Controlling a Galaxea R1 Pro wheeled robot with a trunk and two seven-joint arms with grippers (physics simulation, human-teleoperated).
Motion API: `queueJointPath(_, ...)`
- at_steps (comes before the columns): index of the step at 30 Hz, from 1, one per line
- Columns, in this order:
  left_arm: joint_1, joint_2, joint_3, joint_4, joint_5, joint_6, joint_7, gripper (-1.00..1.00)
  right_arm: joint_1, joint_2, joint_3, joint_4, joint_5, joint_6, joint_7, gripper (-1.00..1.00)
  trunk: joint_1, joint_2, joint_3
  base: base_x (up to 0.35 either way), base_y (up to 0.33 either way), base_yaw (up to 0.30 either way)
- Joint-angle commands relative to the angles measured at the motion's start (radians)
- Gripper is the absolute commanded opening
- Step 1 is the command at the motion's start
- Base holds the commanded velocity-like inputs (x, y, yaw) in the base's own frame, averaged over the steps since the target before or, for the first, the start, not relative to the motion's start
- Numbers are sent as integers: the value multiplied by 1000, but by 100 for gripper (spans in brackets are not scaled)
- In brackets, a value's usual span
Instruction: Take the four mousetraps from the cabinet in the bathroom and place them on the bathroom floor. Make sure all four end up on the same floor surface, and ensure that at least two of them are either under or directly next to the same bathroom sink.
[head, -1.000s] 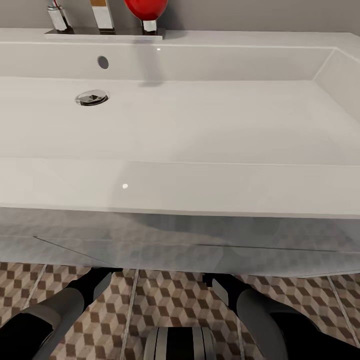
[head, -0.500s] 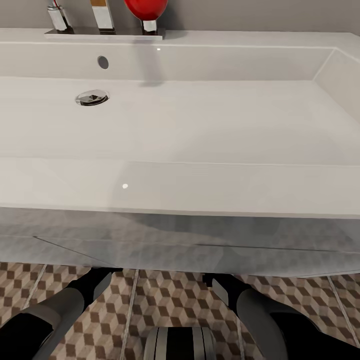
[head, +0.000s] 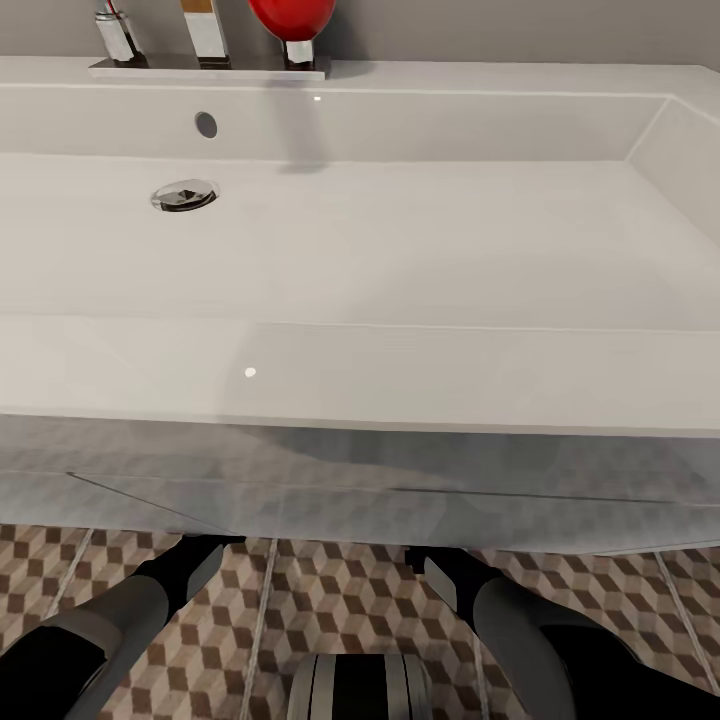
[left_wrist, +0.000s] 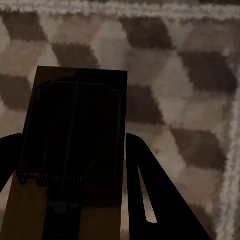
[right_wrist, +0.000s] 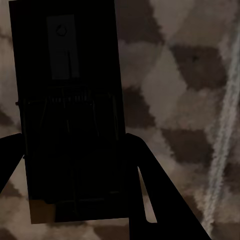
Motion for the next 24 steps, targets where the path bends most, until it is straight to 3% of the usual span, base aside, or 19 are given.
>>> queueJointPath(1, 0, 1, -8, -3, 4, 5, 5, -100, -52, 1, -8, -3, 5, 5, -4, -100, 0, 0, 0, 0, 0, 0)
queueJointPath(12, 0, 1, -8, -3, 4, 8, 3, -100, -52, 1, -8, -3, 5, 5, -4, -100, 0, 0, 0, 0, 0, 0)
queueJointPath(16, 0, 1, -7, -3, 4, 9, 2, -100, -52, 1, -8, -3, 5, 5, -4, -100, 2, -1, -16, 0, 0, 0)
queueJointPath(24, 0, 1, -7, -3, 5, 9, -1, -100, -52, 1, -8, -3, 5, 5, -3, -100, 2, -1, -16, 0, 0, 0)
